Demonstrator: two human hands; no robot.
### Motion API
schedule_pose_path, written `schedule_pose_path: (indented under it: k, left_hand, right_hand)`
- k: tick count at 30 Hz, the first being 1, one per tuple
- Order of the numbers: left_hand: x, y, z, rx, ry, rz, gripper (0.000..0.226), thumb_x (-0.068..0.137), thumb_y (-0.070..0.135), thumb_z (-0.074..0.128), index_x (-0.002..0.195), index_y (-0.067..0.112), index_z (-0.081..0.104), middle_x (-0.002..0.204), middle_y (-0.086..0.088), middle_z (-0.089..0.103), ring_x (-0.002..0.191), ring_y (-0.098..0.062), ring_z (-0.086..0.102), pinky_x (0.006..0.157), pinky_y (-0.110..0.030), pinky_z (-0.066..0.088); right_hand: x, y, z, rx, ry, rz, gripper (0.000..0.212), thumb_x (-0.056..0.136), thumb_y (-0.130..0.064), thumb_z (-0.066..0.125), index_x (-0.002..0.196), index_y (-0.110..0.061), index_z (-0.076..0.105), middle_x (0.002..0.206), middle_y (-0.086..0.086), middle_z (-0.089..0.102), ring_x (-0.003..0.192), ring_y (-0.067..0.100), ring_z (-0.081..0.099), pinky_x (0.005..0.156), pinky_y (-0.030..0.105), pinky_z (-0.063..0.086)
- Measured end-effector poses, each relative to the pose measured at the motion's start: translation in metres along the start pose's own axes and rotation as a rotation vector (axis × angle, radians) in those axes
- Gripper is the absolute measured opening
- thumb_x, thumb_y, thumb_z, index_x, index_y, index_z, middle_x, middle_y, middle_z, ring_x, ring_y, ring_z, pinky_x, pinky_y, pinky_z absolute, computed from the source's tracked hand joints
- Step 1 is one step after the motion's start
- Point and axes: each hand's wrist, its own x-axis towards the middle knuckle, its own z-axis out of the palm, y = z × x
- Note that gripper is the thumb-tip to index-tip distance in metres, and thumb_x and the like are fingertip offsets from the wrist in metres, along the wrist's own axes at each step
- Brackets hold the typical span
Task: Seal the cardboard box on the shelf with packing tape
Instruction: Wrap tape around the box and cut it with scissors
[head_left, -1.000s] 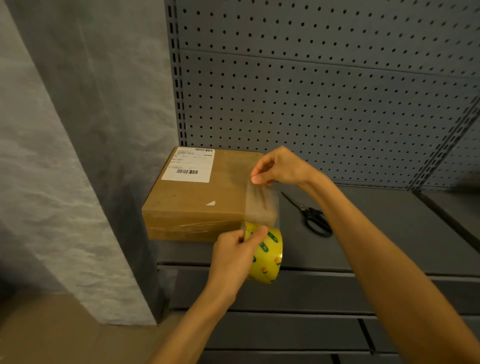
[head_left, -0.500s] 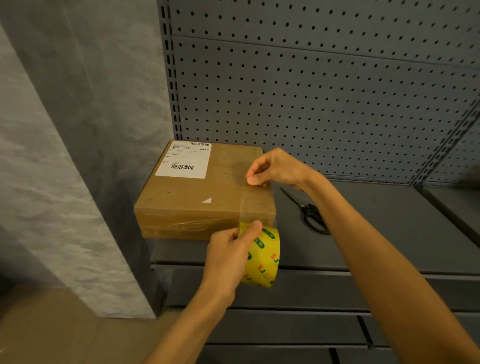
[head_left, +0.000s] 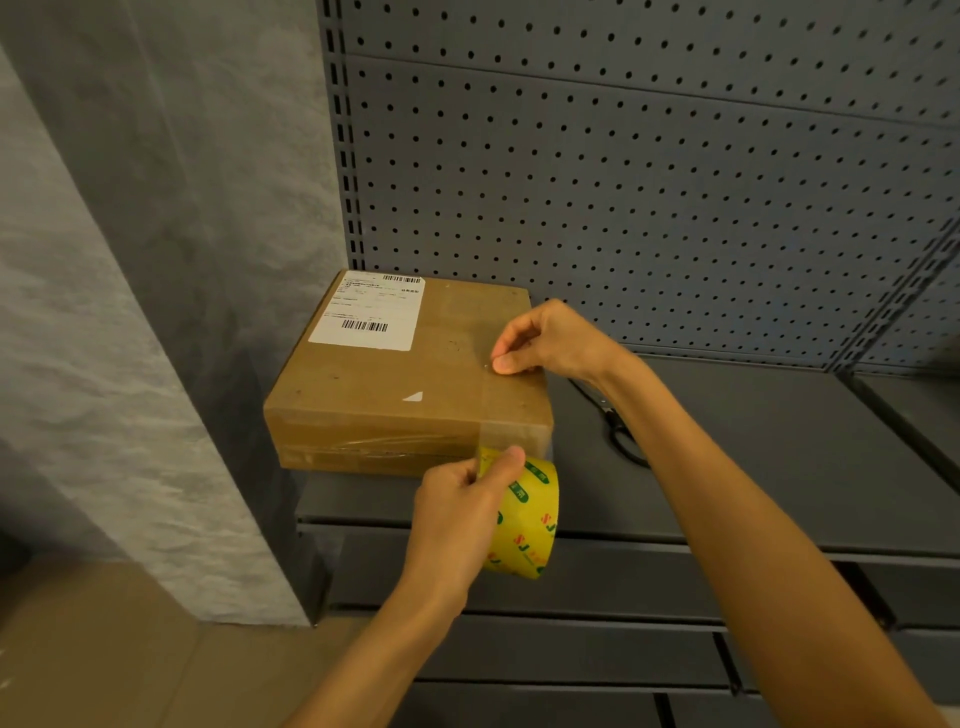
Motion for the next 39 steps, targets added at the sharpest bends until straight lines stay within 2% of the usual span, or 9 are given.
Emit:
schedule_pose_path:
  k: [3, 12, 17, 20, 22, 25, 28, 34, 39]
  left_hand:
    - [0.0, -0.001, -0.001, 0.011, -0.004, 0.011, 0.047, 0.085, 0.039, 0.064, 0.089, -0.008, 0.064, 0.091, -0.027, 0.065, 0.088, -0.039, 0.064, 0.068, -0.036, 0.048]
    - [-0.002, 0.001, 0.0, 0.021, 0.0, -0.007, 0.037, 0.086, 0.038, 0.063, 0.084, 0.002, 0.07, 0.088, -0.02, 0.069, 0.084, -0.032, 0.067, 0.069, -0.034, 0.05]
    - [-0.001, 0.004, -0.001, 0.007, 0.003, -0.031, 0.035, 0.086, 0.037, 0.064, 0.084, 0.003, 0.07, 0.088, -0.019, 0.07, 0.084, -0.031, 0.068, 0.069, -0.032, 0.05]
    - [-0.001, 0.005, -0.001, -0.01, -0.011, -0.04, 0.039, 0.086, 0.036, 0.064, 0.088, -0.002, 0.068, 0.091, -0.022, 0.068, 0.086, -0.032, 0.067, 0.067, -0.031, 0.049]
    - [-0.001, 0.006, -0.002, -0.017, -0.016, -0.037, 0.041, 0.086, 0.036, 0.064, 0.09, -0.004, 0.067, 0.092, -0.023, 0.068, 0.082, -0.03, 0.066, 0.067, -0.03, 0.048]
    - [-0.002, 0.007, -0.001, -0.03, -0.017, -0.036, 0.041, 0.086, 0.036, 0.064, 0.09, -0.005, 0.067, 0.093, -0.024, 0.068, 0.077, -0.025, 0.065, 0.067, -0.03, 0.048]
    - [-0.004, 0.007, 0.0, -0.053, -0.031, -0.037, 0.033, 0.087, 0.036, 0.063, 0.086, 0.004, 0.07, 0.091, -0.017, 0.071, 0.08, -0.022, 0.067, 0.067, -0.029, 0.051]
    - [-0.02, 0.003, 0.0, -0.098, -0.227, -0.01, 0.029, 0.092, 0.036, 0.053, 0.1, 0.012, 0.066, 0.082, -0.016, 0.073, 0.073, -0.021, 0.072, 0.058, -0.019, 0.053]
    - [-0.028, -0.001, -0.005, -0.118, -0.238, 0.044, 0.025, 0.093, 0.03, 0.051, 0.097, 0.01, 0.067, 0.078, -0.017, 0.073, 0.073, -0.021, 0.072, 0.056, -0.016, 0.051]
  right_hand:
    - [0.0, -0.002, 0.001, -0.019, -0.005, 0.001, 0.012, 0.075, -0.011, 0.077, 0.072, -0.021, 0.07, 0.073, -0.008, 0.066, 0.071, 0.002, 0.059, 0.077, 0.022, 0.051]
    - [0.004, 0.004, 0.002, -0.077, 0.135, 0.036, 0.033, 0.068, -0.018, 0.084, 0.072, -0.02, 0.051, 0.072, -0.005, 0.052, 0.066, 0.008, 0.046, 0.064, 0.021, 0.042]
    - [0.008, 0.004, 0.005, -0.135, 0.173, 0.042, 0.03, 0.071, -0.017, 0.082, 0.07, -0.02, 0.052, 0.072, -0.004, 0.053, 0.067, 0.008, 0.048, 0.062, 0.019, 0.04]
    - [0.0, 0.002, 0.012, -0.232, 0.297, -0.049, 0.017, 0.081, -0.019, 0.074, 0.079, -0.019, 0.057, 0.085, -0.002, 0.059, 0.078, 0.01, 0.053, 0.07, 0.022, 0.041]
    - [-0.01, -0.005, 0.018, -0.248, 0.331, -0.152, 0.015, 0.089, -0.03, 0.063, 0.098, -0.017, 0.062, 0.106, 0.001, 0.06, 0.097, 0.014, 0.055, 0.084, 0.025, 0.043]
    - [-0.02, -0.016, 0.032, -0.352, 0.122, -0.151, 0.054, 0.096, -0.047, 0.039, 0.14, -0.017, 0.042, 0.149, 0.001, 0.037, 0.139, 0.015, 0.029, 0.114, 0.036, 0.02]
    - [-0.02, -0.012, 0.049, -0.574, -0.039, -0.05, 0.068, 0.095, -0.058, 0.017, 0.152, -0.02, 0.012, 0.16, -0.003, 0.004, 0.146, 0.01, -0.002, 0.118, 0.04, -0.007]
    - [-0.018, -0.006, 0.055, -0.677, -0.044, -0.013, 0.072, 0.093, -0.064, 0.01, 0.152, -0.023, 0.001, 0.159, -0.006, -0.005, 0.145, 0.006, -0.008, 0.119, 0.038, -0.008]
    - [-0.019, -0.007, 0.055, -0.68, -0.043, 0.0, 0.071, 0.094, -0.063, 0.012, 0.152, -0.023, 0.0, 0.159, -0.006, -0.005, 0.145, 0.006, -0.007, 0.119, 0.037, -0.006]
